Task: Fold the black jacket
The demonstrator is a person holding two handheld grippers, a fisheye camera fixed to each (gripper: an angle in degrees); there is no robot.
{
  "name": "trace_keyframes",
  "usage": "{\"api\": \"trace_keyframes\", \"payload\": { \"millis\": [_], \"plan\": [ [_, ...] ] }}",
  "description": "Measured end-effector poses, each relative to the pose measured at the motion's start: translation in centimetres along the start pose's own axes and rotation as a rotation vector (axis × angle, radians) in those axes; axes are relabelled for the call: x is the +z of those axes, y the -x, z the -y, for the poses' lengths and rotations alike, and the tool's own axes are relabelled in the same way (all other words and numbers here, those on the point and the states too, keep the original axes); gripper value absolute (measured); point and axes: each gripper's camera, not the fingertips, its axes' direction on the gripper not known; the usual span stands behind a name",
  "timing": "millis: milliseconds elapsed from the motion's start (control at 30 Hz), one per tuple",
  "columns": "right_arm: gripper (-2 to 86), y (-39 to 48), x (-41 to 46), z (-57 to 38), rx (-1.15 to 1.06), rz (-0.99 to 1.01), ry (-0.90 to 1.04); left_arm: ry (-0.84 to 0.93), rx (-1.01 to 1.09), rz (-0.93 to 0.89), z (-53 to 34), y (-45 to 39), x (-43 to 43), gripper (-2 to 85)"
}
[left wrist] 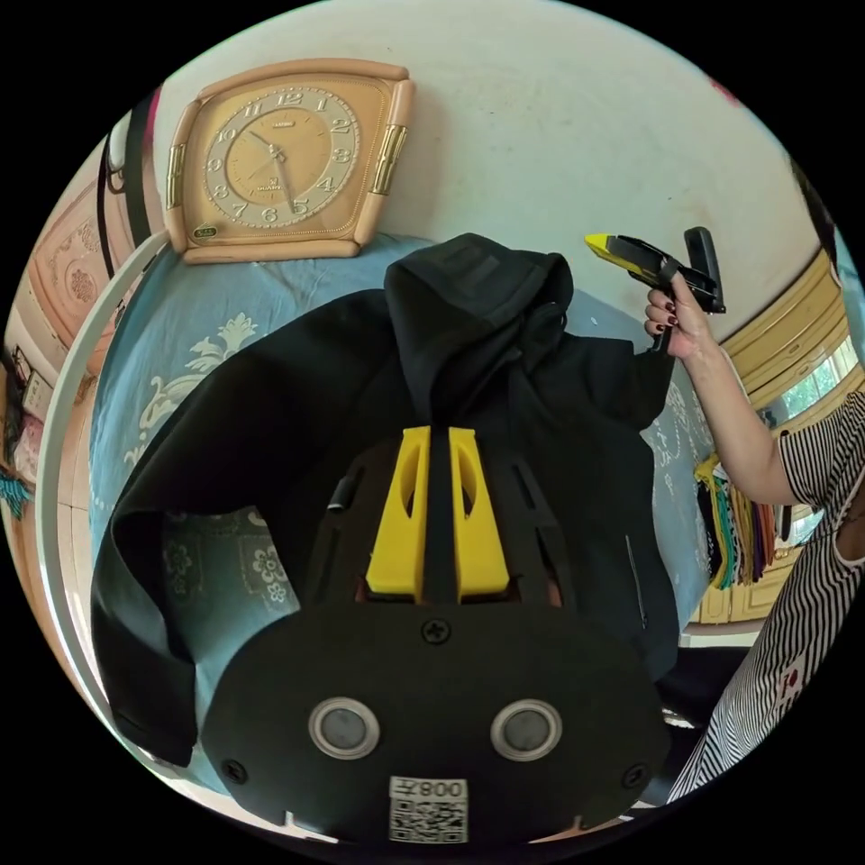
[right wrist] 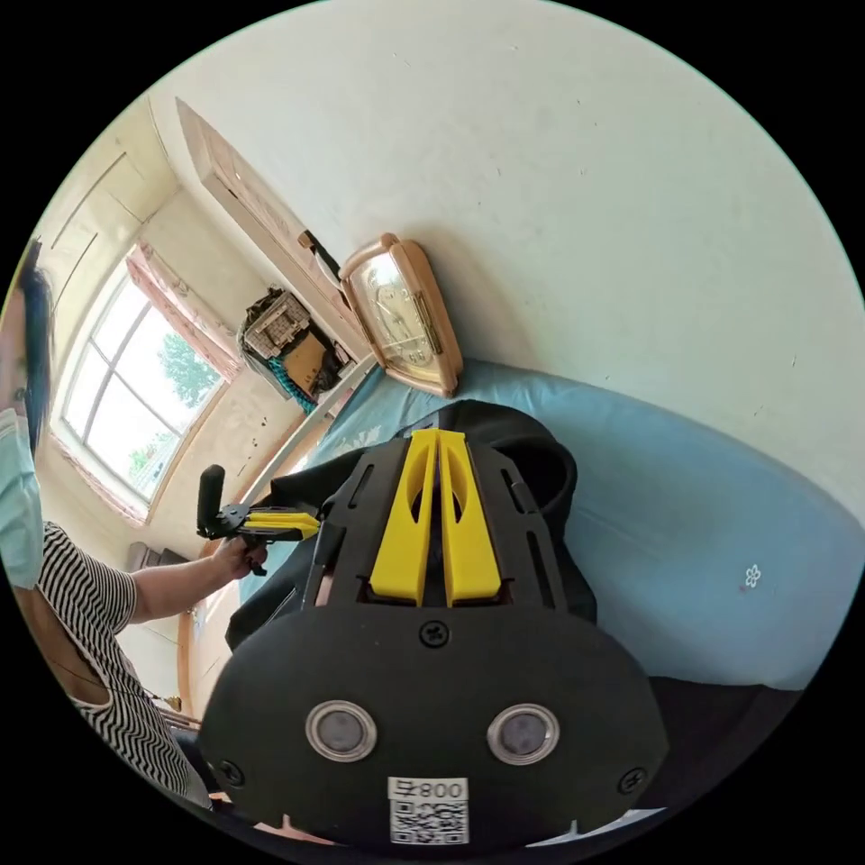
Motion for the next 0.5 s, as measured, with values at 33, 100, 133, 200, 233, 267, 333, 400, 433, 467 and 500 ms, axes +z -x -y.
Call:
{"api": "trace_keyframes", "payload": {
  "millis": [33, 100, 133, 200, 233, 267, 333, 400, 433, 467, 500],
  "plan": [
    [0.8, 0.6, -0.1, 0.8, -0.023, -0.030, -0.024, -0.007, -0.029, -0.007, 0.1, 0.4, -0.7, 3.2],
    [1.2, 0.9, 1.0, 2.4, -0.049, -0.102, -0.027, -0.045, -0.048, -0.044, 0.4, 1.1, -1.9, 4.1],
    [1.3, 0.7, 2.7, 3.5, -0.063, -0.140, 0.013, -0.079, -0.056, -0.057, 0.9, 1.7, -2.5, 4.9],
    [1.3, -0.5, 6.4, 4.9, -0.062, -0.131, 0.129, -0.107, -0.070, -0.075, 2.4, 2.6, -2.8, 5.9],
    [1.1, -1.4, 9.3, 5.2, -0.045, -0.098, 0.223, -0.117, -0.074, -0.098, 3.7, 3.3, -2.6, 6.3],
    [0.7, -2.3, 12.1, 4.8, -0.022, -0.074, 0.309, -0.113, -0.084, -0.123, 5.2, 4.2, -2.2, 6.7],
    [0.5, -3.5, 15.5, 3.3, 0.019, -0.066, 0.398, -0.113, -0.106, -0.155, 7.5, 5.5, -1.3, 7.3],
    [0.4, -4.2, 17.3, 1.3, 0.058, -0.055, 0.406, -0.088, -0.144, -0.180, 9.6, 6.8, 0.0, 7.9],
    [0.3, -4.4, 17.7, 0.1, 0.067, -0.041, 0.372, -0.082, -0.154, -0.199, 11.0, 7.4, 0.7, 8.3],
    [0.3, -4.8, 18.2, -0.7, 0.087, -0.027, 0.351, -0.046, -0.155, -0.179, 12.3, 7.8, 1.6, 8.7],
    [0.2, -4.9, 18.6, -1.0, 0.097, -0.027, 0.357, -0.028, -0.154, -0.161, 13.0, 7.9, 2.0, 9.0]
  ]
}}
